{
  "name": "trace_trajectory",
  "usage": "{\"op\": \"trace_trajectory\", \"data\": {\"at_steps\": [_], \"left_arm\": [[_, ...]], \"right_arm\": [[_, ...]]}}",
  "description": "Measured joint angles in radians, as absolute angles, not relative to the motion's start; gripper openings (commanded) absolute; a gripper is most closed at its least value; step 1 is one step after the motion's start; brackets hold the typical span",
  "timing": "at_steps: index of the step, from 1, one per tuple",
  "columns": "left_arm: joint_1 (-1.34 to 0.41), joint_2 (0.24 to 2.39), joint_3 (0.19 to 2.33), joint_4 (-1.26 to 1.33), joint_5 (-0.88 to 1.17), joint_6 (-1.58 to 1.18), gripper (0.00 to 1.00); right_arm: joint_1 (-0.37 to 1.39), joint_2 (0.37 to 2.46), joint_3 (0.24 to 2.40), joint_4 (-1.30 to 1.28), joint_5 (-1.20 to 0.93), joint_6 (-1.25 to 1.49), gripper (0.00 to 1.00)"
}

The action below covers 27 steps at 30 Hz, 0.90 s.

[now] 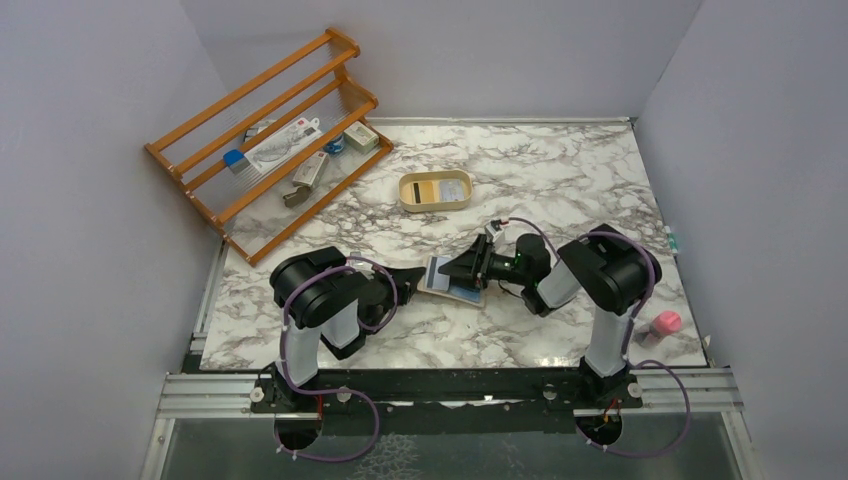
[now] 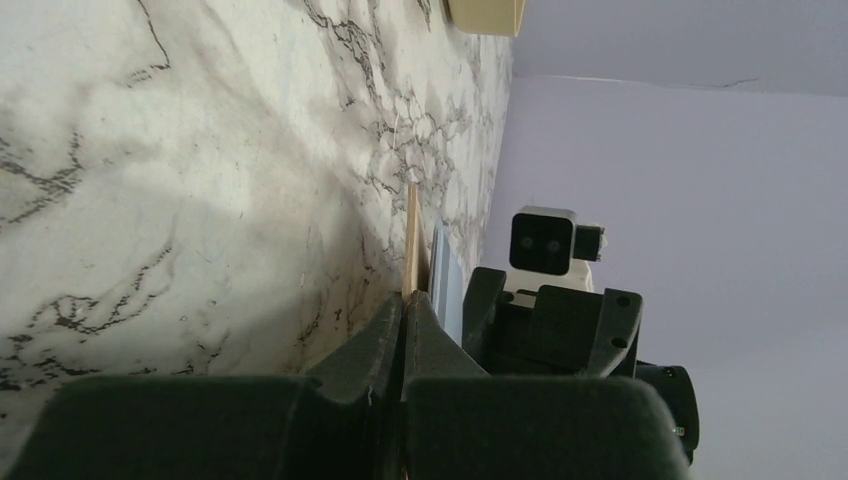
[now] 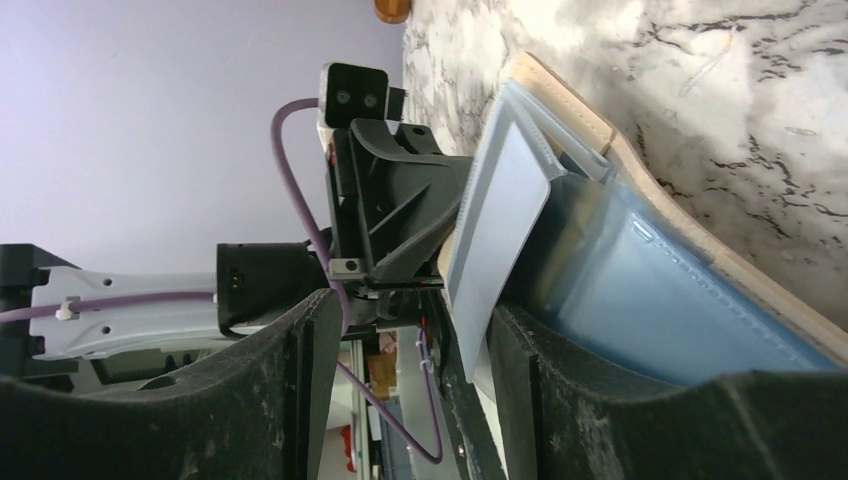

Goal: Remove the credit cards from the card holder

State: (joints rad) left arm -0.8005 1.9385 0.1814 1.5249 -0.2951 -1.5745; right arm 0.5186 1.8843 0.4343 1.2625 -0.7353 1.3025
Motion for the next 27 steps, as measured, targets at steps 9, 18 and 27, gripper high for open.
{"op": "trace_trajectory", "data": {"at_steps": [9,18,27], "left_arm": [[-0.797,1.938,0.181,1.524,-0.305,-1.566,0.00],[-0.794,1.938,0.181,1.524,-0.315,-1.567,0.00],[-0.794,1.930,0.166,1.525,-0.313,-1.571,0.00]], "right_arm": [[0.558,1.946,0.541,1.175,-0.738,1.295,0.60],[0.564,1.943,0.588,1.104,-0.749,1.261,0.60],[0.564,1.908,0.599,1.065,-0.804,1.211,0.60]]}}
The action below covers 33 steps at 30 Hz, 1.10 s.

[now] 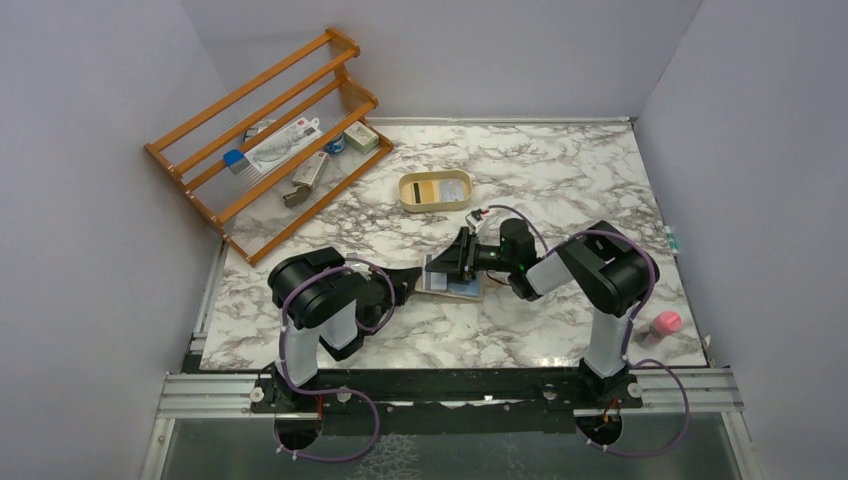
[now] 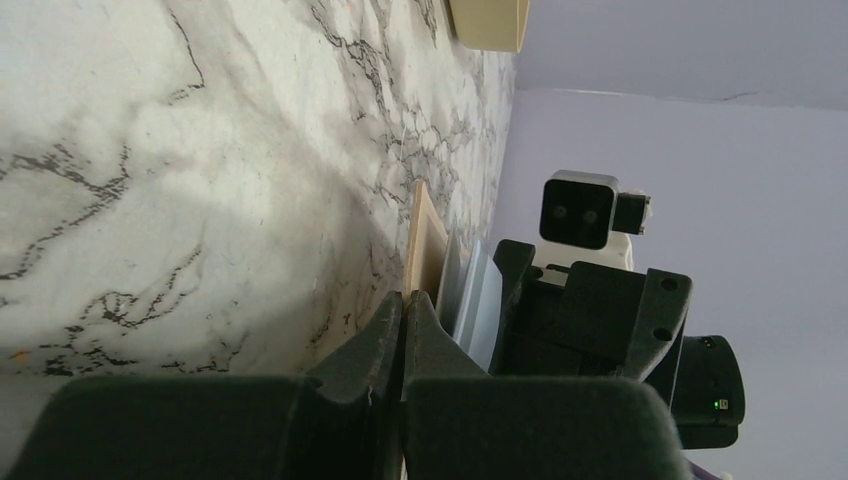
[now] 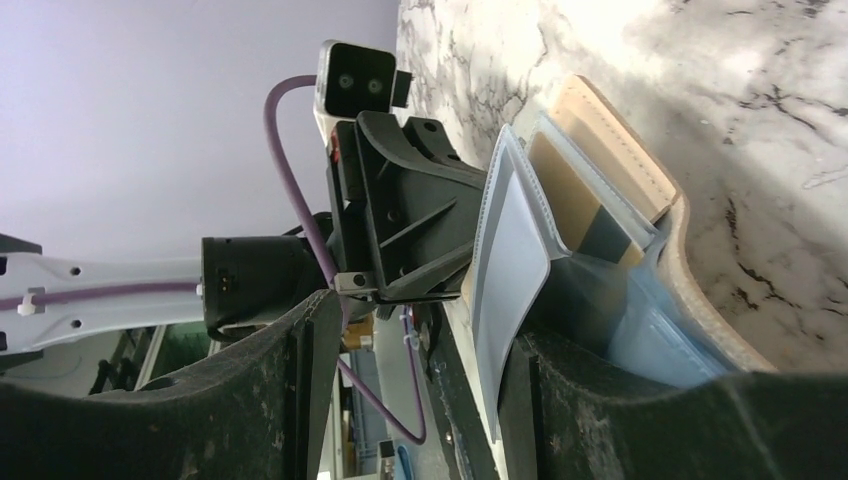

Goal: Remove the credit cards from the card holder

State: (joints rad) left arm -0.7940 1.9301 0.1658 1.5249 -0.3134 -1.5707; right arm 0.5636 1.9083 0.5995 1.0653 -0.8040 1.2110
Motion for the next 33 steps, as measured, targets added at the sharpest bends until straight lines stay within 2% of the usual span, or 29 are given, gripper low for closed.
{"op": "trace_trajectory", "data": {"at_steps": [33], "left_arm": [[-0.807,1.929,0.156,1.525,-0.280,-1.592,0.00]], "right_arm": [[0.500,1.827,0.483,1.099,-0.875,1.184,0.60]]}}
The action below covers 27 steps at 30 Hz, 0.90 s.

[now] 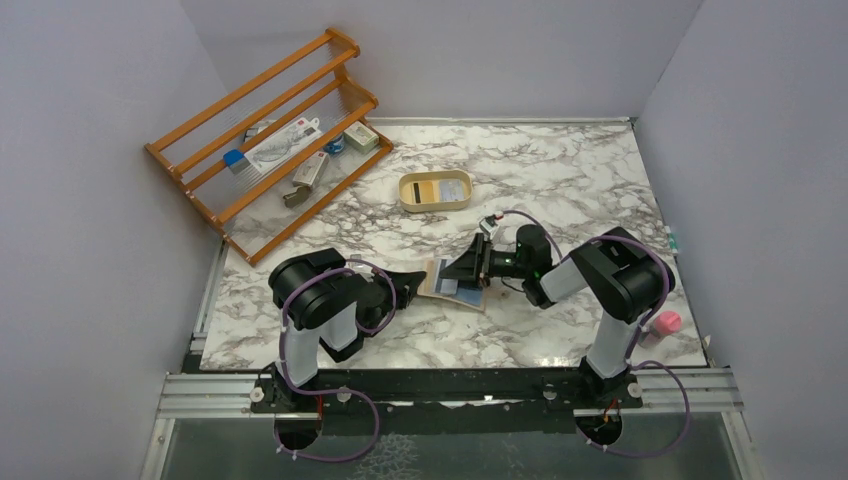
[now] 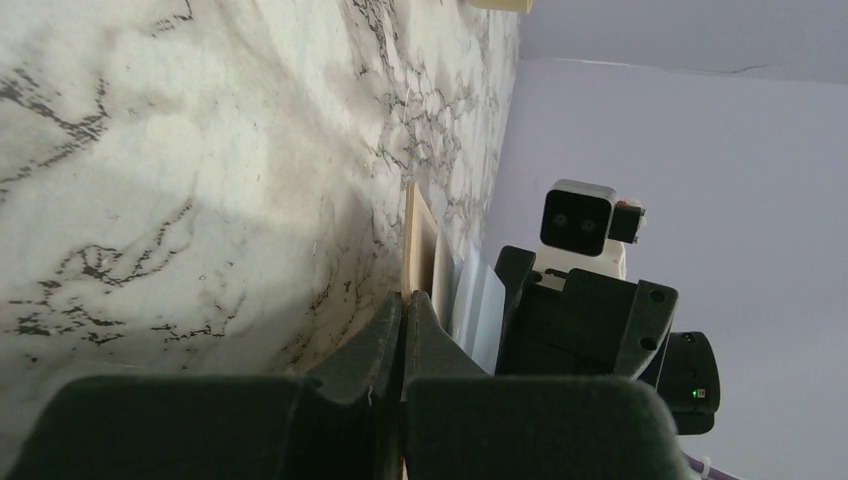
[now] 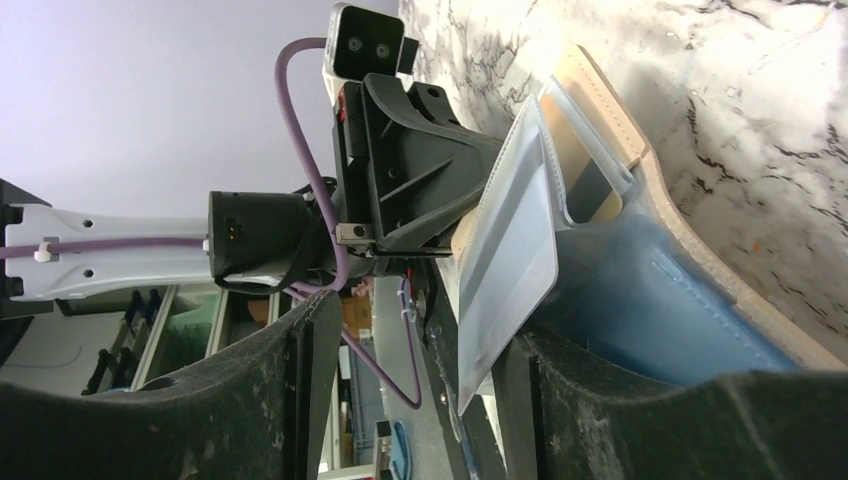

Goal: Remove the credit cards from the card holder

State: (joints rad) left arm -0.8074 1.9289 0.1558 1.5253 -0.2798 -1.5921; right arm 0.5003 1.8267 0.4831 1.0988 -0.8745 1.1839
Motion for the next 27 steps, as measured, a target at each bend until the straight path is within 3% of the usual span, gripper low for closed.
{"op": "trace_trajectory", "data": {"at_steps": [9,15,21,27], "left_arm": [[-0.807,1.929,0.156,1.525,-0.279,-1.592,0.00],[-0.807,1.929,0.156,1.525,-0.278,-1.591,0.00],[-0.807,1.929,0.156,1.525,-0.277,-1.591,0.00],[-0.807,1.929,0.156,1.525,-0.277,-1.591,0.00]], "right_arm": [[0.481,1.827,0.451,1.097,-0.881,1.158,0.55],[0.476,1.843,0.450,1.048,-0.881,1.106,0.36],[0.466,1.872,0.436,1.037,-0.883,1.079,0.33],[0.451,1.889,0.415,1.036,-0.891,1.062,0.15]]}}
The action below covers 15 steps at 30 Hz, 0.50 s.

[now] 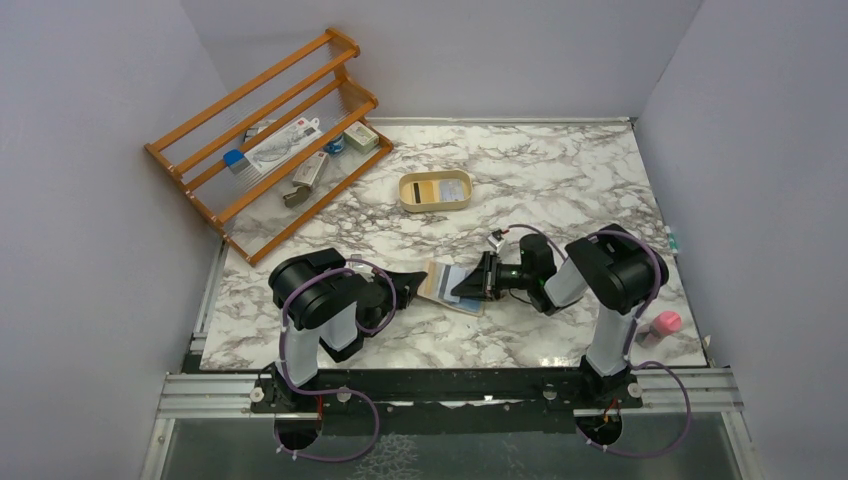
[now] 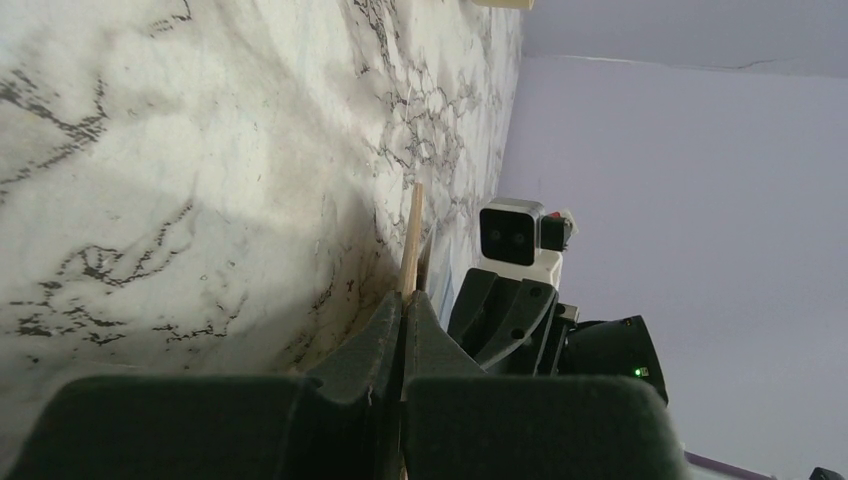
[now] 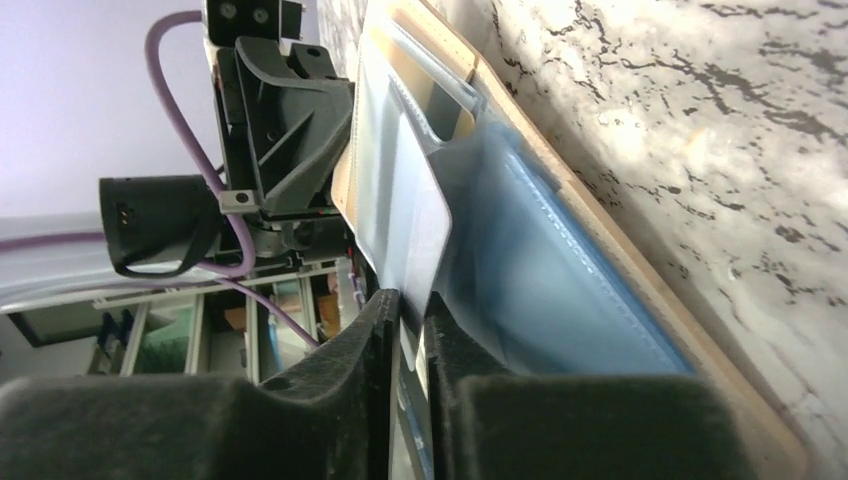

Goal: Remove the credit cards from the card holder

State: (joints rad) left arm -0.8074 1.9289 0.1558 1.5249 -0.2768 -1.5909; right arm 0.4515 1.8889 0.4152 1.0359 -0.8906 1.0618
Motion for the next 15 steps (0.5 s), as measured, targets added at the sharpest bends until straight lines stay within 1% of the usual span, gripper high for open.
{"op": "trace_trajectory", "data": {"at_steps": [2,3,9,10,13,15], "left_arm": [[-0.807,1.929,0.156,1.525,-0.277,-1.591,0.00],[-0.807,1.929,0.156,1.525,-0.277,-1.590,0.00],[-0.807,1.930,0.156,1.524,-0.274,-1.586,0.00],[-0.807,1.930,0.156,1.524,-0.273,-1.586,0.00],[-0.807,1.930,0.156,1.524,-0.268,-1.585,0.00],[-0.807,1.930,0.156,1.525,-0.266,-1.585,0.00]], "right_arm": [[0.448,1.891,0.410,1.036,-0.896,1.055,0.04],[0.446,1.893,0.410,1.036,-0.900,1.055,0.02],[0.442,1.922,0.409,1.052,-0.918,1.054,0.01],[0.440,1.924,0.408,1.054,-0.922,1.054,0.03],[0.436,1.925,0.404,1.054,-0.933,1.052,0.17],[0.432,1.925,0.403,1.052,-0.937,1.045,0.23]]}}
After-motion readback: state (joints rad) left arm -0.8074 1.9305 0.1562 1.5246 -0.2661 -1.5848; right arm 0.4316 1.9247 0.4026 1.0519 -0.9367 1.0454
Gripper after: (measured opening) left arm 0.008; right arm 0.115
